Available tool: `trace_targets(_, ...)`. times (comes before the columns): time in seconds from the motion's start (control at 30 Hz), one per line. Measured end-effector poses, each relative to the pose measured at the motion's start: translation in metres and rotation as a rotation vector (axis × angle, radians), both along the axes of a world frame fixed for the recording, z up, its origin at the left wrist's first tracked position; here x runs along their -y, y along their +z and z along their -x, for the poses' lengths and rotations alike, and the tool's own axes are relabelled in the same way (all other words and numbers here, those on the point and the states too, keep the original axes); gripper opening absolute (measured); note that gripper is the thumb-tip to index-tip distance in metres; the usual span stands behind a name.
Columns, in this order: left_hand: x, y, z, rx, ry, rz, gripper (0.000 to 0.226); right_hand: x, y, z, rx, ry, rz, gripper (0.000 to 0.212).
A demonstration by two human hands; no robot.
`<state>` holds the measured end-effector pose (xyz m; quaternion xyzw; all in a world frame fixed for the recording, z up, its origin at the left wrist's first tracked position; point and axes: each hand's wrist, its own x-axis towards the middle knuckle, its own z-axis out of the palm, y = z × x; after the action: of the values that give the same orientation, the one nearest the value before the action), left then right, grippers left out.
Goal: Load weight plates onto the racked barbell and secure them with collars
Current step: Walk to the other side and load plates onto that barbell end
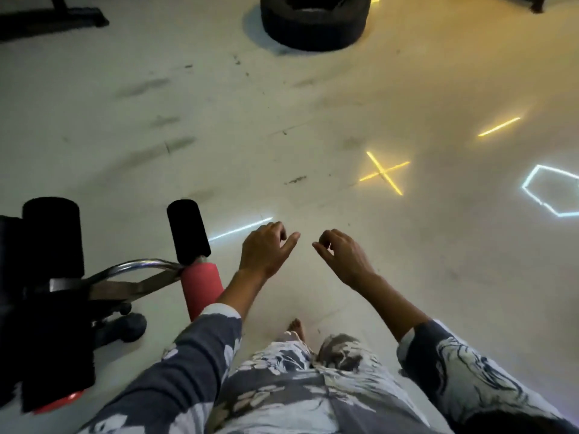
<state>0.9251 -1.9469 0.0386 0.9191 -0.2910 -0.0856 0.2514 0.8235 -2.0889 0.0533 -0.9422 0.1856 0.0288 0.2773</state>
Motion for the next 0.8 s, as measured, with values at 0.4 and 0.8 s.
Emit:
trace_targets(0.4, 0.092, -0.007, -0.321, -0.001, 0.253, -0.021, 0.037, 0.108, -0.022, -0.368, 0.029, 0.212, -0.074, 0.027)
trace_targets(0.8, 0.055, -0.012, -0.623, -0.09, 0.733, 0.007, 0.034, 0.089, -0.004, -0.763, -0.008, 0.69, -0.074, 0.028)
